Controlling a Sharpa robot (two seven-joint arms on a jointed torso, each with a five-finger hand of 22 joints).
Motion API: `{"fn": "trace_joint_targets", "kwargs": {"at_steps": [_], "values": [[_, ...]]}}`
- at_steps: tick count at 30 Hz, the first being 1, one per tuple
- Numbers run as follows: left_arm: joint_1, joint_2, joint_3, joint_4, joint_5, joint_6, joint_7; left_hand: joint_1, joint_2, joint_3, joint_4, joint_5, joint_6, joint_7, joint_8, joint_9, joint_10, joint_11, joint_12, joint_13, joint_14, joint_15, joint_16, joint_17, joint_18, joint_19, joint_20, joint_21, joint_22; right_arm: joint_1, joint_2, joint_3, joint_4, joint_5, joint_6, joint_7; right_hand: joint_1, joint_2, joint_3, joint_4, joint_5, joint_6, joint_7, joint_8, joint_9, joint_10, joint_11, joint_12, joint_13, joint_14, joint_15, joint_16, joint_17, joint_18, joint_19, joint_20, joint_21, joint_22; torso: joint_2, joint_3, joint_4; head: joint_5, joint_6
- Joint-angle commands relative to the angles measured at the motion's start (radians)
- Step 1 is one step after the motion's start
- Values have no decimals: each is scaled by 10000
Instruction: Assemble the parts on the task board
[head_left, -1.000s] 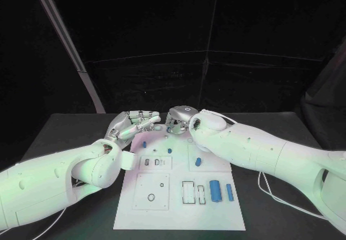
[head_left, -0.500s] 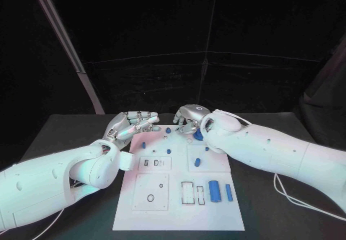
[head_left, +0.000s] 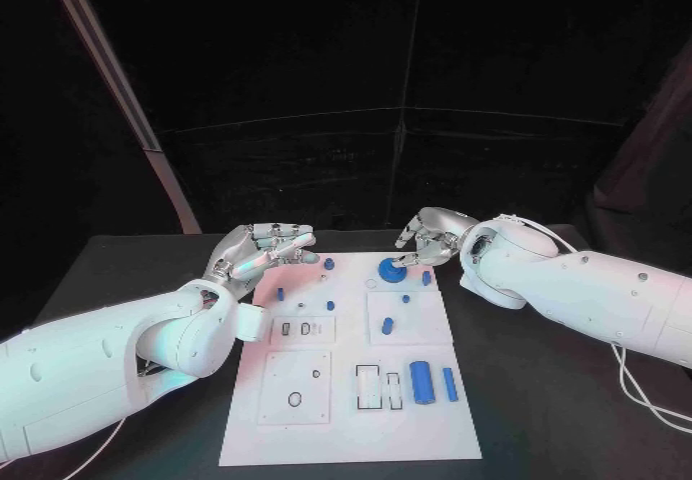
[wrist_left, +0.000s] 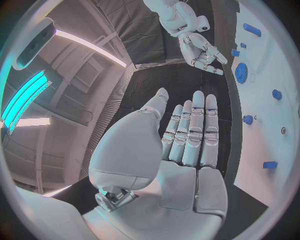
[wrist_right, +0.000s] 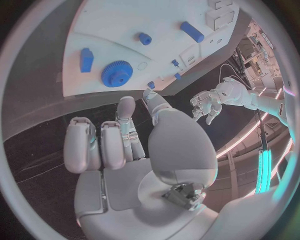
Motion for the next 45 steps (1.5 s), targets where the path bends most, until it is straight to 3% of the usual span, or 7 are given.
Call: {"fn": "trace_joint_targets", "kwargs": {"at_steps": [1,10,26,35,45], "values": [[17,17,8,-7,-46,159,33,11,101,1,-45,13,45,51,-58,-11,4,42,-58,-9,23,61,-61,14,129,53,21,-66,-9,31,-27,2,-10,196,951,-653,302,4,-331,173,23,-173,39,53,-5,-139,57,858,1022,521,150,214,354,-82,48,51,87,156,-5,3,-21,-15,-1],[15,35,8,-44,-46,181,21,11,101,1,-45,13,45,51,-58,-11,4,42,-58,-9,23,61,-61,14,129,53,21,-66,-9,36,263,-2,-343,-223,1078,-806,859,58,-765,318,-9,-579,167,57,-17,-266,174,1753,2144,558,245,490,847,-123,122,169,211,403,13,4,-9,-24,3],[11,68,7,-85,-46,218,-7,20,110,3,-70,13,52,46,-69,-10,11,39,-73,-8,22,61,-80,18,129,53,22,-74,-16,24,1018,-15,-1093,-1161,1038,-615,1360,265,-758,255,-106,-608,170,213,8,-77,179,2458,2962,585,262,626,1098,-155,205,198,300,592,11,0,-3,-14,-74],[11,79,7,-98,-46,242,-27,20,110,3,-70,13,52,46,-69,-10,11,39,-73,-8,22,61,-80,18,129,53,22,-74,-16,12,1292,-22,-1443,-1358,1519,-556,1472,318,-700,223,-314,-562,159,297,16,137,173,2919,3466,597,259,677,1199,-173,251,199,343,689,12,-8,-5,-17,-113],[11,62,7,-115,-46,350,-111,39,124,10,-106,13,51,50,-89,-11,14,41,-95,-9,23,61,-103,23,131,54,23,-84,-25,-31,1359,-31,-1490,-1327,1897,-438,1457,350,-693,235,-355,-496,149,363,23,301,168,3261,3828,605,257,707,1255,-185,282,198,370,754,11,-3,-15,-13,-151]]}}
